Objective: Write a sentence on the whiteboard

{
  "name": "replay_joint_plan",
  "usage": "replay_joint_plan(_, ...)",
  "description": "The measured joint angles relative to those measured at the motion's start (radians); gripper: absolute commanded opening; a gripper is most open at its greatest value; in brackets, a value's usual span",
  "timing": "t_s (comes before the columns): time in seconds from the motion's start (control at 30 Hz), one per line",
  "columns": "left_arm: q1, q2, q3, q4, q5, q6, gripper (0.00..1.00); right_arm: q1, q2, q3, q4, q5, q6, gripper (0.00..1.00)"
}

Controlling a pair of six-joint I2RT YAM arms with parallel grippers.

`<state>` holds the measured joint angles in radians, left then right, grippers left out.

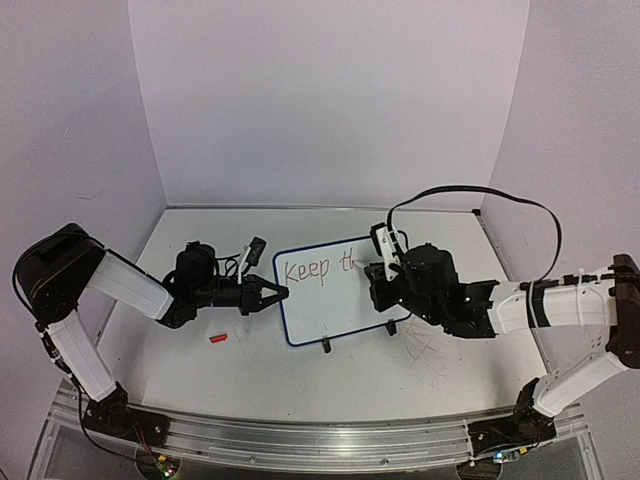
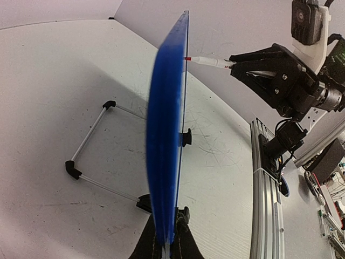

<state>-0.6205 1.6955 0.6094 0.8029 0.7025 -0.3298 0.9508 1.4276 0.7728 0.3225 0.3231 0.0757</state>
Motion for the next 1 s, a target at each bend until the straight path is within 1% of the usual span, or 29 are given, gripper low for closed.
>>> replay_joint_plan(0.47, 0.000, 0.000, 0.000, 0.000, 0.000, 0.000, 0.00, 0.000, 0.009, 0.019, 0.020, 0.054, 0.004, 0.00)
replay_joint_plan(1.0, 0.000, 0.000, 0.001, -0.001, 0.001, 0.001, 0.00, 0.000, -0.004, 0.016, -0.021, 0.049, 0.027, 0.00)
